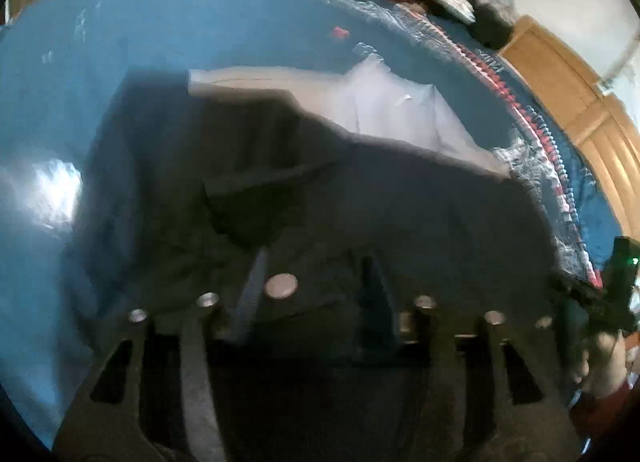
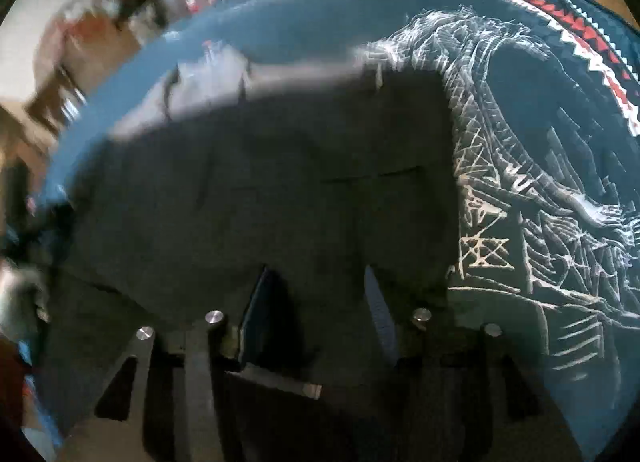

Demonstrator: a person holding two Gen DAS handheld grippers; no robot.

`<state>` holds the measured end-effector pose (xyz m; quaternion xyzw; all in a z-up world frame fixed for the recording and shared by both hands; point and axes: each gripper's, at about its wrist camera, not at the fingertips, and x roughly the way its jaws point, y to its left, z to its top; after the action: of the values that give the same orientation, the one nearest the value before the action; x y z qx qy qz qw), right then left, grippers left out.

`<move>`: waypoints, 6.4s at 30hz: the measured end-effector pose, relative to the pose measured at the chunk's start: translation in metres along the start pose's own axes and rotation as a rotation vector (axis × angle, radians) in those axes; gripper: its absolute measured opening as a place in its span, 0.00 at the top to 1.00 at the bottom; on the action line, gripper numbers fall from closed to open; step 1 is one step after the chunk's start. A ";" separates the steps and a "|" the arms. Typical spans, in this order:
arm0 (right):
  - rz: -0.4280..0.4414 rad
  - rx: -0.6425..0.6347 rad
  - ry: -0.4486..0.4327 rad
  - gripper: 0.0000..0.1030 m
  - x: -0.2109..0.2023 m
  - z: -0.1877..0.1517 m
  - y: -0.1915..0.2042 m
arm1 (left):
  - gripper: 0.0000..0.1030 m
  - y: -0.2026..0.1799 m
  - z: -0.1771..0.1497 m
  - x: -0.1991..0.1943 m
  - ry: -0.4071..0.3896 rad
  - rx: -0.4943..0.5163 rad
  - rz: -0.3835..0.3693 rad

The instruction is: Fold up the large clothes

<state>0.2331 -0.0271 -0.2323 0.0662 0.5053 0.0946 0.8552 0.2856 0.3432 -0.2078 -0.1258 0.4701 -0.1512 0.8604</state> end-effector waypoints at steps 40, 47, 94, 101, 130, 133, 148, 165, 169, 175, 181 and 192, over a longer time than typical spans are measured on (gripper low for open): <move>0.210 0.278 0.377 0.30 -0.111 -0.275 -0.068 | 0.29 0.080 -0.255 -0.243 -0.077 -0.251 -0.302; 0.235 0.225 0.403 0.26 -0.093 -0.279 -0.064 | 0.24 0.084 -0.277 -0.239 -0.012 -0.246 -0.295; 0.321 0.136 0.338 0.55 -0.136 -0.293 -0.045 | 0.58 0.040 -0.293 -0.205 0.115 -0.071 -0.344; 0.391 0.141 0.170 0.88 -0.203 -0.281 -0.034 | 0.93 0.029 -0.283 -0.234 0.026 -0.110 -0.437; 0.208 0.199 0.115 0.60 -0.013 0.123 -0.129 | 0.58 0.080 0.047 -0.004 0.020 -0.289 -0.165; 0.192 0.206 0.022 0.57 -0.027 0.122 -0.137 | 0.41 0.071 0.049 -0.023 -0.028 -0.268 -0.189; 0.152 0.049 -0.032 0.36 -0.001 0.122 -0.103 | 0.19 0.062 0.061 -0.042 -0.130 -0.045 0.025; 0.303 0.045 -0.171 0.18 -0.045 0.108 -0.123 | 0.46 0.067 0.068 -0.008 -0.013 0.001 0.012; 0.250 0.018 -0.106 0.18 -0.020 0.111 -0.115 | 0.46 0.067 0.068 -0.007 -0.022 0.002 0.022; 0.098 -0.024 -0.030 0.63 0.021 0.124 -0.102 | 0.46 0.065 0.070 -0.005 -0.015 0.007 0.034; 0.080 0.017 -0.174 0.94 -0.009 0.141 -0.108 | 0.56 0.065 0.075 -0.008 -0.051 0.011 0.062; -0.074 -0.083 -0.173 0.66 -0.045 0.121 -0.061 | 0.43 0.017 0.039 -0.076 -0.117 0.171 0.093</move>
<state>0.3243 -0.0986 -0.1487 0.0198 0.4272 0.0778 0.9006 0.2820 0.3902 -0.1351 -0.0386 0.4099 -0.1431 0.9000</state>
